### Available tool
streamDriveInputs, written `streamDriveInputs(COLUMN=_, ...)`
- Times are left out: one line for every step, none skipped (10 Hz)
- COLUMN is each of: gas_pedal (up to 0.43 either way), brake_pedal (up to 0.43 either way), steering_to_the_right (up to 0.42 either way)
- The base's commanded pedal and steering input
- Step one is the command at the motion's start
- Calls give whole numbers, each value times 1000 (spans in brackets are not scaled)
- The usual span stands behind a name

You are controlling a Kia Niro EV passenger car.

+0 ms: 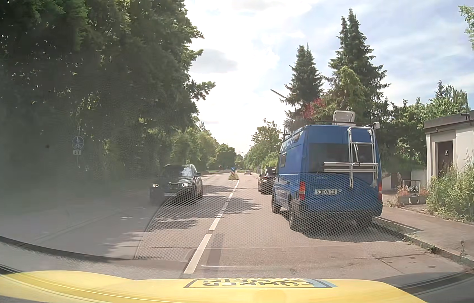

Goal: Follow the waypoints while adhering to traffic rules and regulations

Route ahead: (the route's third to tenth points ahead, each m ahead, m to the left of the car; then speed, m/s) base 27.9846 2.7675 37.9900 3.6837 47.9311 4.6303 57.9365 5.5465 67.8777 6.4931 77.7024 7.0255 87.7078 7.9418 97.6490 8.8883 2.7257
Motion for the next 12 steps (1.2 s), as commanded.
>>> streamDriveInputs(gas_pedal=79, brake_pedal=0, steering_to_the_right=72)
streamDriveInputs(gas_pedal=79, brake_pedal=0, steering_to_the_right=71)
streamDriveInputs(gas_pedal=98, brake_pedal=0, steering_to_the_right=68)
streamDriveInputs(gas_pedal=110, brake_pedal=0, steering_to_the_right=60)
streamDriveInputs(gas_pedal=110, brake_pedal=0, steering_to_the_right=50)
streamDriveInputs(gas_pedal=118, brake_pedal=0, steering_to_the_right=21)
streamDriveInputs(gas_pedal=150, brake_pedal=0, steering_to_the_right=-22)
streamDriveInputs(gas_pedal=177, brake_pedal=0, steering_to_the_right=-85)
streamDriveInputs(gas_pedal=197, brake_pedal=0, steering_to_the_right=-141)
streamDriveInputs(gas_pedal=228, brake_pedal=0, steering_to_the_right=-196)
streamDriveInputs(gas_pedal=248, brake_pedal=0, steering_to_the_right=-244)
streamDriveInputs(gas_pedal=248, brake_pedal=0, steering_to_the_right=-268)
